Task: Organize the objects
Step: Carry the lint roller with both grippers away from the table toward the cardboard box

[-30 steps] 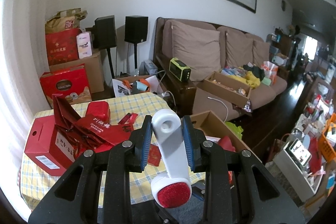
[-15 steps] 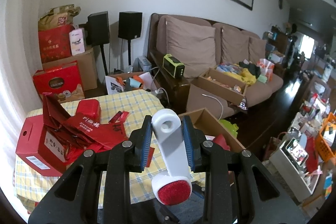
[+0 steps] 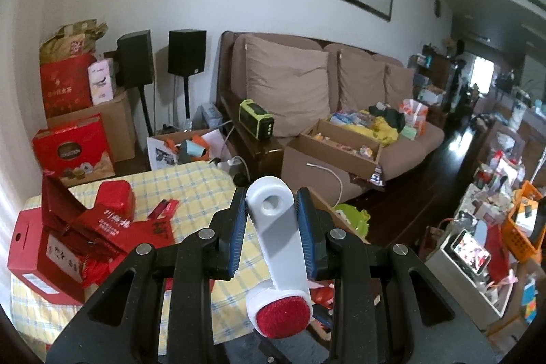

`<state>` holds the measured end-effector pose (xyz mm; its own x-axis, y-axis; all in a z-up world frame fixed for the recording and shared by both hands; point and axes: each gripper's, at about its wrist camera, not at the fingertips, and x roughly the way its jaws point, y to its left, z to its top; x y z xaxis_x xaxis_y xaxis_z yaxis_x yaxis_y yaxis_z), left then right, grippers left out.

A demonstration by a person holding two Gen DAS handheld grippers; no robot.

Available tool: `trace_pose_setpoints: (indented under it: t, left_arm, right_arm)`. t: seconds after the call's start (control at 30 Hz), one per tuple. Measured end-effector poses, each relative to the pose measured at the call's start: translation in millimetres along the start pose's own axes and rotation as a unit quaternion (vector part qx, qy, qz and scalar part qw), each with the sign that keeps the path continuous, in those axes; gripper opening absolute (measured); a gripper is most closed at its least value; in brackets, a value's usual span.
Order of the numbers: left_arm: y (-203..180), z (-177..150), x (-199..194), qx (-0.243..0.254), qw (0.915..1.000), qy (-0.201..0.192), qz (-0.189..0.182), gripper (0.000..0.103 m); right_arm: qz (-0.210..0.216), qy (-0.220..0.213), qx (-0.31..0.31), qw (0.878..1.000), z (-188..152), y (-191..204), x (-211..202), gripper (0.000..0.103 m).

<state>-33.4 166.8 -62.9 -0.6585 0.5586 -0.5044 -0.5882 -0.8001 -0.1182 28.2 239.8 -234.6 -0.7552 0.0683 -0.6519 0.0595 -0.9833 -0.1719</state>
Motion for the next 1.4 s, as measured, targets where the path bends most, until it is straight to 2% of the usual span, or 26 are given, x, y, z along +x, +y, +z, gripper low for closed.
trace_pose_setpoints:
  t: [0.33,0.6,0.8,1.07,1.4]
  left_arm:
    - [-2,-3,6,-0.018,0.9998,-0.005,0.008,0.027]
    - [-19,-4,14,-0.012,0.9997,0.006,0.019,0.026]
    - [-32,-5,15,-0.01,0.9998,0.007,0.017,0.026]
    - [-62,0,12,0.022,0.9997,-0.008,0.009,0.026]
    - [-75,9,16,0.018,0.9996,-0.02,0.001,0.026]
  right_arm:
    - [0.006,0.005,-0.014,1.0,-2,-9,7,0.055]
    - [0.03,-0.002,0.002,1.0,-11,-19,5,0.055]
    - [0.021,0.004,0.003,1.0,-15,-27,1,0.055]
    - [0.02,0.003,0.019,1.0,-14,-47,-8,0.055]
    - [0.011,-0.003,0.026,1.0,-12,-61,-17,0.055]
